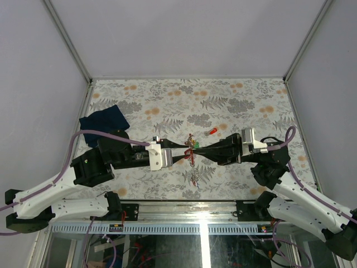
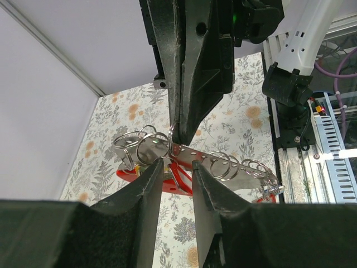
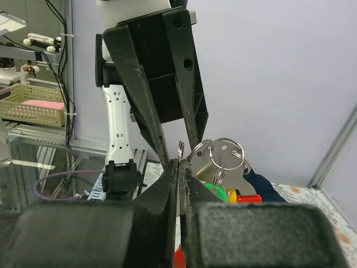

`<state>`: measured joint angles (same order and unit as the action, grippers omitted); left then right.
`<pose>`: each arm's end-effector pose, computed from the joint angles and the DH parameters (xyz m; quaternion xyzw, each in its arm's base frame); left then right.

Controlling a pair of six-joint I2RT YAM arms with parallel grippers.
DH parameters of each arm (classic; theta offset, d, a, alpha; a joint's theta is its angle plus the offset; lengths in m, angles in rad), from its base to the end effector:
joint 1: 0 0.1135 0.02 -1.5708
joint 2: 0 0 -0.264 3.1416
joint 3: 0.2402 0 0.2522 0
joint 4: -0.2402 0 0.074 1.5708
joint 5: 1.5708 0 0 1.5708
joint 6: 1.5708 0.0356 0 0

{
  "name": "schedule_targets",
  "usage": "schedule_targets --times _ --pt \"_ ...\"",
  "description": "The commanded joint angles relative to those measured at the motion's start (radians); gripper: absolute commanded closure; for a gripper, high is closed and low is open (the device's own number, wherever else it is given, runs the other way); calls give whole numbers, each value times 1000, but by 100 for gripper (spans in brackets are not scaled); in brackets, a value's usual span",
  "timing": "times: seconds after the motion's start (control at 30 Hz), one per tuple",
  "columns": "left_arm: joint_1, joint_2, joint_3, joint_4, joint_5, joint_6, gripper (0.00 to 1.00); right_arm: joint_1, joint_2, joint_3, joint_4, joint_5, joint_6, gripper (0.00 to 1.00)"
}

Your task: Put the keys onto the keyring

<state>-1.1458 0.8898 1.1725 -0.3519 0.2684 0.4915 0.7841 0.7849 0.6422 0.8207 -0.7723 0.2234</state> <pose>0.0658 -0.1682 0.4371 0.5915 0.4284 -0.3099 0.6088 0.0970 0.1318 0.3870 -0.4371 0.2903 0.5458 0.6533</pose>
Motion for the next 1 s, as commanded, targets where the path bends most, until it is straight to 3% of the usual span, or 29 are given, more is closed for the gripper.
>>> schedule_targets --times 0.0,0.43,0.97 --pt "-5 -12 13 58 -11 12 74 -3 -5 53 88 -24 22 100" --pt "-6 -1 3 74 83 9 75 -4 11 52 99 -21 23 100" --pt "-6 -4 -3 94 82 2 84 -4 4 54 27 -24 -22 100"
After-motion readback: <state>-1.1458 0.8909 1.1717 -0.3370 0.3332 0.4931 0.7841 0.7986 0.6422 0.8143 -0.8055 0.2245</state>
